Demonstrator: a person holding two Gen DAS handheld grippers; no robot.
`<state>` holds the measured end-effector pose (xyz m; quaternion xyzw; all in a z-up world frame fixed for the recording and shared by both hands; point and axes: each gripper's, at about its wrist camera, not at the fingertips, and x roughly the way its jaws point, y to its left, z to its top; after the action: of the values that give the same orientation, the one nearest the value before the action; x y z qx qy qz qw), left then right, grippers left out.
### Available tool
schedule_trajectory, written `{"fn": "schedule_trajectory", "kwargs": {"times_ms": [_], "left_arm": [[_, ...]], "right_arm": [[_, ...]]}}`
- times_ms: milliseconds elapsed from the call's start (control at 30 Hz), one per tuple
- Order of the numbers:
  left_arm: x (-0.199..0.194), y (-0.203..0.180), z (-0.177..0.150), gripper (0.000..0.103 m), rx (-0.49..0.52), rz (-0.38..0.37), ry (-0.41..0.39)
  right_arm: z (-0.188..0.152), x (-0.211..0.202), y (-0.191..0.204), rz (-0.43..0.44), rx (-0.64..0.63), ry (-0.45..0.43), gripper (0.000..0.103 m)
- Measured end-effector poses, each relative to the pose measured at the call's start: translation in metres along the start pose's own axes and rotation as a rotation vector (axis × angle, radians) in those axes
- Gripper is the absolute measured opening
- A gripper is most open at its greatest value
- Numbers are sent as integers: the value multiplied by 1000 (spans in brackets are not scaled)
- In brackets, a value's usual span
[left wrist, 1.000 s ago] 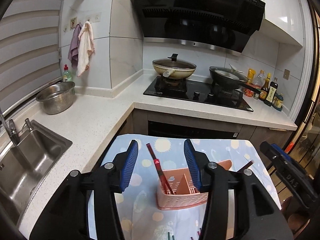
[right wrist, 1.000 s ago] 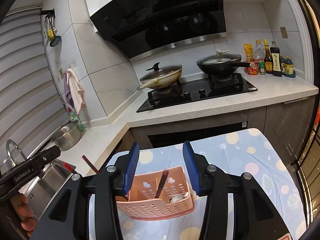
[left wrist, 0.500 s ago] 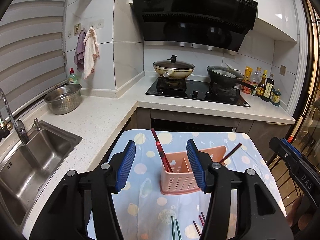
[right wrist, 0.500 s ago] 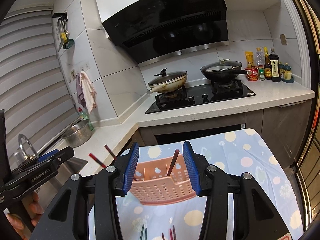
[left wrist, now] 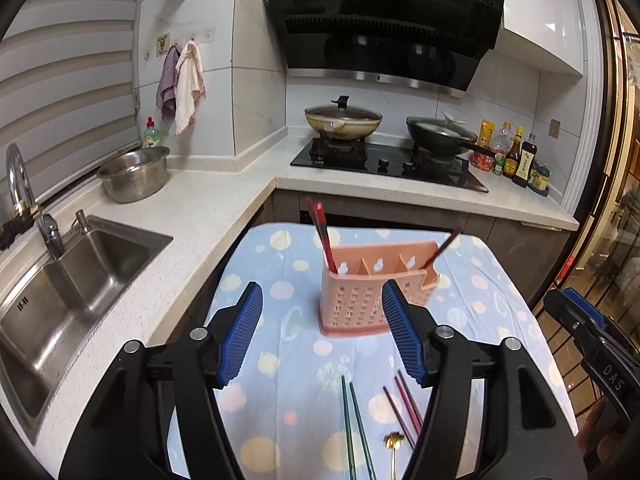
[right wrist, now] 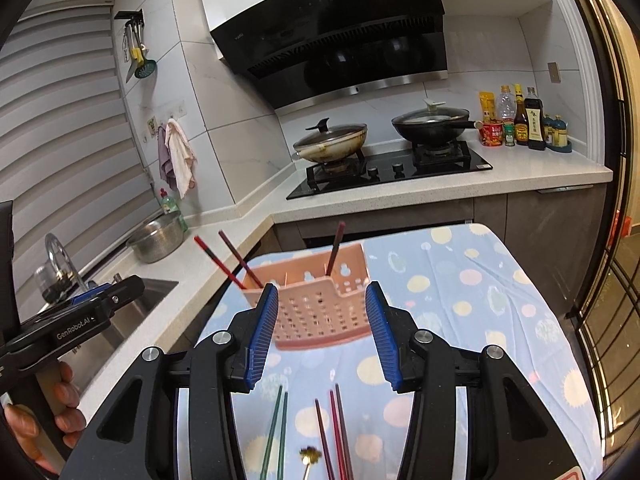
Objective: Organize utensils
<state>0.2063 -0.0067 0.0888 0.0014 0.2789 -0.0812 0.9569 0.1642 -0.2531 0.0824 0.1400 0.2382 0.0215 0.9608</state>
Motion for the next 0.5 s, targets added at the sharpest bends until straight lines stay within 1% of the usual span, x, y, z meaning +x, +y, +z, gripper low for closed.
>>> {"fn": "schedule_trajectory", "kwargs": {"times_ms": [100, 267, 500], "left_arm": [[-2, 3, -25, 59, -8, -5, 36], [1, 9, -72, 59, -15, -4, 127], [10, 9, -142, 59, -8, 4, 268]], "right_arm": [[-21, -8, -2, -11, -4, 28, 45], [-63, -18, -10, -22, 16, 95, 45], [-130, -18, -29, -56, 65, 238, 45]]}}
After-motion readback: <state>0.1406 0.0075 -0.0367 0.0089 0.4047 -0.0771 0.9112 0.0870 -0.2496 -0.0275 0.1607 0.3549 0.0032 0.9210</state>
